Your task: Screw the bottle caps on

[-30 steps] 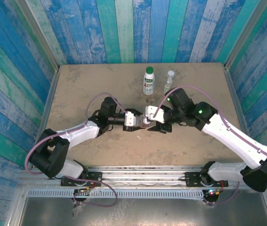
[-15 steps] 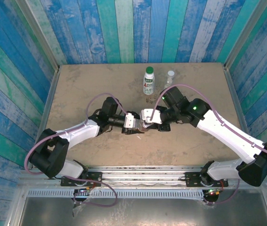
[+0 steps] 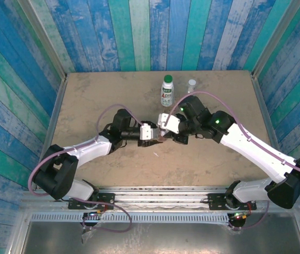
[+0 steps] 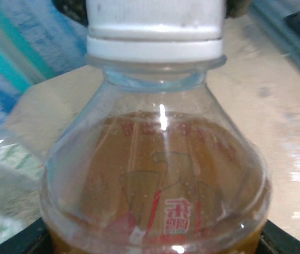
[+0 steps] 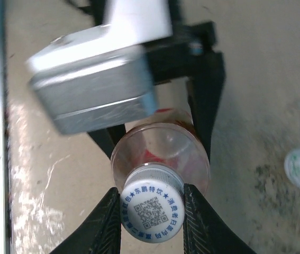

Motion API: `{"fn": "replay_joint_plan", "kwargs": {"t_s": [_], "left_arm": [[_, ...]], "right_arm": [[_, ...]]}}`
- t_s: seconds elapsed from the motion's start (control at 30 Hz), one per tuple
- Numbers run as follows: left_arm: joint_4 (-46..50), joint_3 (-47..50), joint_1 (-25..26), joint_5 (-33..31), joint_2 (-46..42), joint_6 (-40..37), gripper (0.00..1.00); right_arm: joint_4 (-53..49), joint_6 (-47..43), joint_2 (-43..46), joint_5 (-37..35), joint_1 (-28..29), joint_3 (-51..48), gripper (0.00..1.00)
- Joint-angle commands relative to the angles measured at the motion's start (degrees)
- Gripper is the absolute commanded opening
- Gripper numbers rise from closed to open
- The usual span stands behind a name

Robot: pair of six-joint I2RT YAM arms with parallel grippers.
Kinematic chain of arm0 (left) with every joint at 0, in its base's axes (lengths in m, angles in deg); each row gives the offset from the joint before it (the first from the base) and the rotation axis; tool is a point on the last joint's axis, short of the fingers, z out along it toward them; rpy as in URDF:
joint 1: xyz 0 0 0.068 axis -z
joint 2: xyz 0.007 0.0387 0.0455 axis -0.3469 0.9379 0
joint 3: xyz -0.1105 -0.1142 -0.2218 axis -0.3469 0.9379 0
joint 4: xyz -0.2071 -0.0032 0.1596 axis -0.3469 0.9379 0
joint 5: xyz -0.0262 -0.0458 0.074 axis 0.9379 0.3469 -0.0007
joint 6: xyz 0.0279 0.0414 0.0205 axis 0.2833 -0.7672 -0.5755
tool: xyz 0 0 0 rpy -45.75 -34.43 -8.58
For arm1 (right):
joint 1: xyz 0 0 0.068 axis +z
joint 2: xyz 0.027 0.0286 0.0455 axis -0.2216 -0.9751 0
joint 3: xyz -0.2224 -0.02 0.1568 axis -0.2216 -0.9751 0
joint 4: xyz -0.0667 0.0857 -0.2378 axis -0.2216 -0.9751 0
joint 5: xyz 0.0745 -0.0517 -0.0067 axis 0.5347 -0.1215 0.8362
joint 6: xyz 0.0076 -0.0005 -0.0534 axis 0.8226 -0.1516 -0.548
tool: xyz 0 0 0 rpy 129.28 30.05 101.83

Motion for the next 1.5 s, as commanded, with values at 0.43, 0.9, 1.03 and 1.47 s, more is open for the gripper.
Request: {"fn": "replay_joint_plan", "kwargs": {"t_s": [0.43,0.9,1.03,1.47], "left_arm": [[-26.5,2.3,14.6,-42.9,5.1,-12.1,0.49],[4.0,-3.8,5.4,0.6,2.5,-1.8,0.51],[7.0,-5.4,5.0,8.3,3.0,0.7,0.51],[14.9,-9.0,4.5,12.9,4.4,-1.6,0.5]], "right_arm": [[15.9,67.0,4.1,-9.6,-7.8,-11.0,0.09],[7.6,1.2,13.5,11.5,-6.8,-11.4,0.64],[-2.1,-10.1,12.1,15.8,-5.2,-7.5,0.64],[-10.5,-14.2,5.8,15.8,-4.7,-1.8,0.4]]}}
